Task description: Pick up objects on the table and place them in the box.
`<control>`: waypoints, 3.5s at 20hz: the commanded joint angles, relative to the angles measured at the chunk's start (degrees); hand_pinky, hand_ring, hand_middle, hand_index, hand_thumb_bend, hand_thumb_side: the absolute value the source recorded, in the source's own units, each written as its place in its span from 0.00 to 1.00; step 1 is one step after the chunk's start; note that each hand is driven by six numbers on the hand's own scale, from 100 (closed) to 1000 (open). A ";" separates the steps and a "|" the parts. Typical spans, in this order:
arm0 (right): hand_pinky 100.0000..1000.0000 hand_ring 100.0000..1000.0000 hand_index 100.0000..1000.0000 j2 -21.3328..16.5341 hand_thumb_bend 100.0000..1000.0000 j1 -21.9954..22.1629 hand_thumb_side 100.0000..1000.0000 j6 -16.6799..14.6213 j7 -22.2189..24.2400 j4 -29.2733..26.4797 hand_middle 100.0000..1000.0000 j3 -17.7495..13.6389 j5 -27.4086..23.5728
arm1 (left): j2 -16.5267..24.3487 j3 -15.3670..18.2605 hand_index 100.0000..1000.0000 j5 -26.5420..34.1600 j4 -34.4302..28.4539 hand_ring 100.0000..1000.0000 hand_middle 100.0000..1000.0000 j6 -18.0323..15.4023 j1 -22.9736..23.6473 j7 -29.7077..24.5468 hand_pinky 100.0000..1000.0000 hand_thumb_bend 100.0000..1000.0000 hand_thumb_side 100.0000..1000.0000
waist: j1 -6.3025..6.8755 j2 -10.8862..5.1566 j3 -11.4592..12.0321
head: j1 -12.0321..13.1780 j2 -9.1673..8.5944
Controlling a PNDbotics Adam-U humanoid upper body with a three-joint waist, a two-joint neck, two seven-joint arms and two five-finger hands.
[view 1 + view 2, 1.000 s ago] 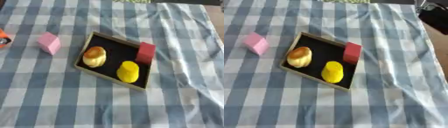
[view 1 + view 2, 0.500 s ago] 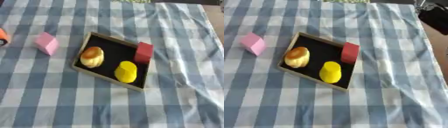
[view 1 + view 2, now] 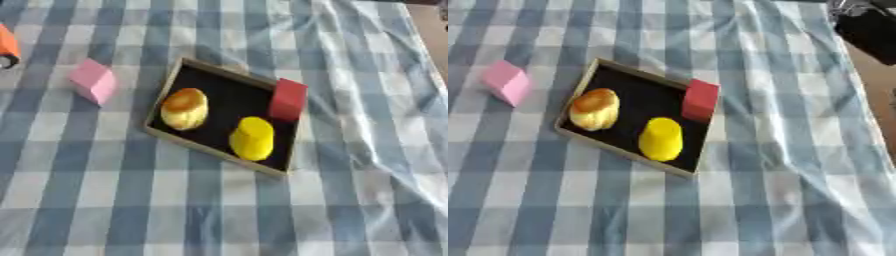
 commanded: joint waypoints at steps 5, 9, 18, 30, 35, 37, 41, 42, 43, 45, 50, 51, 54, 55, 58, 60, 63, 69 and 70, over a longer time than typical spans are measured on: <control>0.78 0.72 0.68 -1.22 0.14 -0.53 0.27 0.15 0.24 -0.95 0.50 -0.68 0.20 | 1.70 -5.76 0.52 5.36 -17.60 0.77 0.65 -3.33 -2.54 -4.25 0.86 0.23 0.00 | 0.63 -3.10 -0.01 | -0.38 0.58; 0.78 0.72 0.68 -1.09 0.13 -0.76 0.27 0.16 0.39 -0.95 0.50 -0.56 0.23 | 0.21 -8.73 0.52 8.23 -25.07 0.76 0.65 -3.89 -4.05 -7.35 0.86 0.23 0.00 | 0.86 -3.44 -0.06 | -0.48 0.80; 0.78 0.72 0.67 -0.68 0.13 -1.14 0.27 0.11 0.52 -0.95 0.50 -0.40 0.22 | -5.47 -14.40 0.52 12.39 -31.86 0.76 0.65 -4.11 -6.68 -13.51 0.85 0.21 0.00 | 1.24 -3.98 -0.50 | -0.66 1.10; 0.78 0.72 0.67 0.30 0.13 -1.92 0.27 0.07 0.59 -0.95 0.50 -0.11 -0.01 | -15.68 -18.43 0.55 12.40 -24.02 0.76 0.66 -3.68 -8.16 -15.32 0.85 0.19 0.06 | 1.54 -3.80 -1.70 | -0.37 1.39; 0.78 0.72 0.67 0.66 0.13 -2.22 0.27 0.00 0.68 -0.95 0.50 0.05 -0.16 | -19.33 -18.15 0.55 8.37 -18.18 0.76 0.65 -4.75 -9.06 -12.19 0.85 0.21 0.07 | 1.77 -3.47 -2.29 | -0.43 1.28; 0.78 0.72 0.67 0.77 0.13 -2.30 0.27 -0.01 0.69 -0.95 0.50 0.07 -0.20 | -20.49 -17.74 0.55 7.09 -15.97 0.76 0.65 -5.21 -9.28 -11.06 0.85 0.21 0.08 | 1.88 -3.33 -2.49 | -0.46 1.24; 0.78 0.72 0.67 1.02 0.13 -2.52 0.27 -0.08 0.67 -0.95 0.50 0.09 -0.28 | -22.22 -17.03 0.55 4.85 -12.56 0.76 0.65 -5.77 -9.47 -9.28 0.85 0.22 0.10 | 1.95 -3.04 -2.81 | -0.56 1.05; 0.78 0.72 0.67 1.10 0.13 -2.56 0.27 -0.10 0.68 -0.95 0.50 0.10 -0.30 | -22.60 -16.84 0.55 4.41 -11.73 0.76 0.65 -5.84 -9.41 -8.92 0.85 0.21 0.11 | 1.94 -2.97 -2.88 | -0.57 0.99; 0.78 0.72 0.67 1.15 0.13 -2.57 0.27 -0.11 0.68 -0.95 0.50 0.11 -0.33 | -22.94 -16.69 0.55 4.00 -10.91 0.76 0.66 -5.91 -9.33 -8.60 0.85 0.22 0.11 | 1.93 -2.92 -2.95 | -0.58 0.94; 0.78 0.72 0.67 1.27 0.13 -2.60 0.27 -0.11 0.65 -0.95 0.50 0.09 -0.39 | -23.51 -16.55 0.56 3.17 -9.20 0.76 0.66 -6.08 -9.05 -8.12 0.85 0.22 0.11 | 1.89 -2.76 -3.08 | -0.56 0.86; 0.78 0.72 0.67 1.51 0.13 -2.61 0.28 -0.09 0.53 -0.95 0.50 0.02 -0.53 | -24.76 -16.19 0.57 2.14 -5.72 0.77 0.66 -6.49 -8.66 -7.01 0.85 0.22 0.14 | 1.75 -2.37 -3.37 | -0.43 0.72; 0.78 0.72 0.67 1.55 0.13 -2.63 0.28 -0.05 0.50 -0.95 0.50 0.00 -0.57 | -25.00 -16.08 0.57 2.27 -5.19 0.77 0.66 -6.46 -8.64 -6.73 0.85 0.22 0.14 | 1.73 -2.29 -3.42 | -0.43 0.67; 0.78 0.72 0.67 1.68 0.13 -2.66 0.28 0.01 0.40 -0.95 0.50 -0.05 -0.64 | -25.78 -15.75 0.59 2.89 -3.55 0.78 0.68 -6.07 -8.56 -5.74 0.86 0.21 0.17 | 1.71 -2.12 -3.56 | -0.43 0.69; 0.78 0.72 0.67 1.70 0.13 -2.65 0.28 0.02 0.37 -0.95 0.50 -0.08 -0.65 | -25.96 -15.75 0.60 3.02 -3.08 0.78 0.68 -6.03 -8.54 -5.57 0.86 0.22 0.17 | 1.72 -2.09 -3.57 | -0.44 0.76; 0.78 0.72 0.67 1.75 0.13 -2.59 0.28 0.12 0.22 -0.95 0.50 -0.19 -0.67 | -26.45 -16.21 0.61 2.75 -2.52 0.79 0.70 -6.30 -8.32 -5.68 0.87 0.24 0.18 | 1.77 -2.02 -3.52 | -0.58 0.87; 0.78 0.72 0.67 1.80 0.13 -2.61 0.28 0.21 0.13 -0.95 0.50 -0.21 -0.73 | -26.76 -16.86 0.64 2.01 -2.50 0.81 0.72 -6.70 -8.05 -6.36 0.89 0.27 0.20 | 1.74 -2.01 -3.48 | -0.57 0.87; 0.78 0.72 0.67 1.84 0.13 -2.65 0.28 0.21 0.09 -0.95 0.50 -0.17 -0.80 | -26.94 -17.92 0.75 -0.75 -1.97 0.84 0.76 -7.86 -7.62 -7.96 0.91 0.34 0.22 | 1.64 -2.06 -3.44 | -0.48 0.77; 0.78 0.72 0.67 1.82 0.13 -2.39 0.28 0.30 -0.01 -0.95 0.50 -0.19 -0.88 | -26.97 -17.93 0.91 -4.16 -1.54 0.91 0.86 -10.79 -7.09 -10.36 0.97 0.49 0.33 | 1.47 -2.28 -3.16 | -0.51 0.72; 0.78 0.72 0.67 1.80 0.13 -2.36 0.28 0.32 -0.01 -0.95 0.50 -0.20 -0.88 | -26.83 -17.81 0.93 -3.95 -2.10 0.92 0.87 -11.09 -7.11 -10.55 0.98 0.52 0.36 | 1.44 -2.33 -3.10 | -0.58 0.73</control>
